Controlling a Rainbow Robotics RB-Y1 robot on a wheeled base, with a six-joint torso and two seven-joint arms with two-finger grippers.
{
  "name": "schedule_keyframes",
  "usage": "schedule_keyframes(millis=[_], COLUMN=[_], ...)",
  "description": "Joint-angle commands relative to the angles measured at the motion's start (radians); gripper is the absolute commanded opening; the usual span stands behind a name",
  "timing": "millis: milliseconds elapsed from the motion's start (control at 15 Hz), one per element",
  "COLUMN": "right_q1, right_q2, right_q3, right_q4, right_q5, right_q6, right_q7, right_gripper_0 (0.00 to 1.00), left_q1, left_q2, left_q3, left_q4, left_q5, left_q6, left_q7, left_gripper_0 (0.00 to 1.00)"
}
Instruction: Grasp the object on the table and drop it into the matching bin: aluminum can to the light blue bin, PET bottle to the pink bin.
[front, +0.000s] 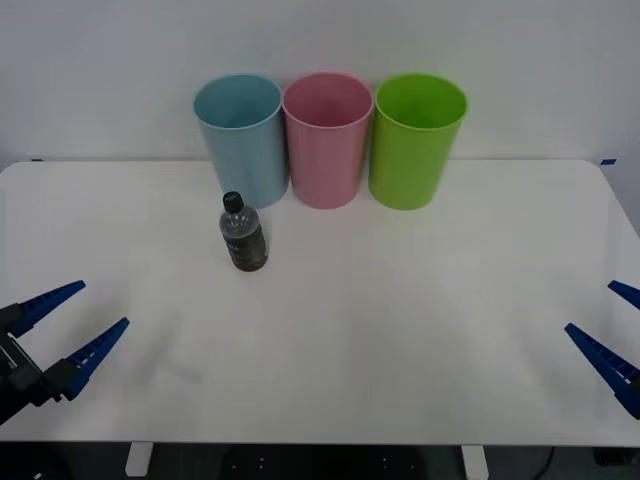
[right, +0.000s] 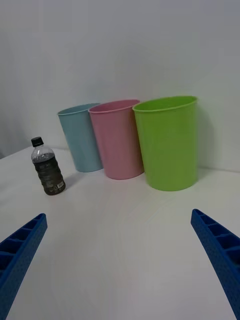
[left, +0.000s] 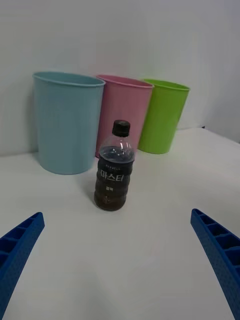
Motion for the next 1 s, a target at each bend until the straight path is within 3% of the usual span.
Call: schedule_keyframes(millis=[67, 533, 1000], right_q1=[0.000, 0.000, 0.000], right_q2=[0.000, 0.000, 0.000], right_q3=[0.000, 0.000, 0.000], right_q4=[0.000, 0.000, 0.000], right_q5=[0.000, 0.000, 0.000], right_q6=[0.000, 0.000, 0.000], right_q7=[0.000, 0.000, 0.000], right_gripper_0=[1.00, 1.00, 1.00], left_q1=[-0.058, -0.194, -0.242], left_q2=[-0.001, -0.013, -0.131], left_q3=[-0.038, -0.098, -0.124], left_q4=[0.087, 0.284, 0.292], left_q5=[-0.002, -0.003, -0.072], left_q6=[0.006, 0.037, 0.158], left_q7=[-0.018, -0.141, -0.193], left_gripper_0=[1.00, 1.00, 1.00])
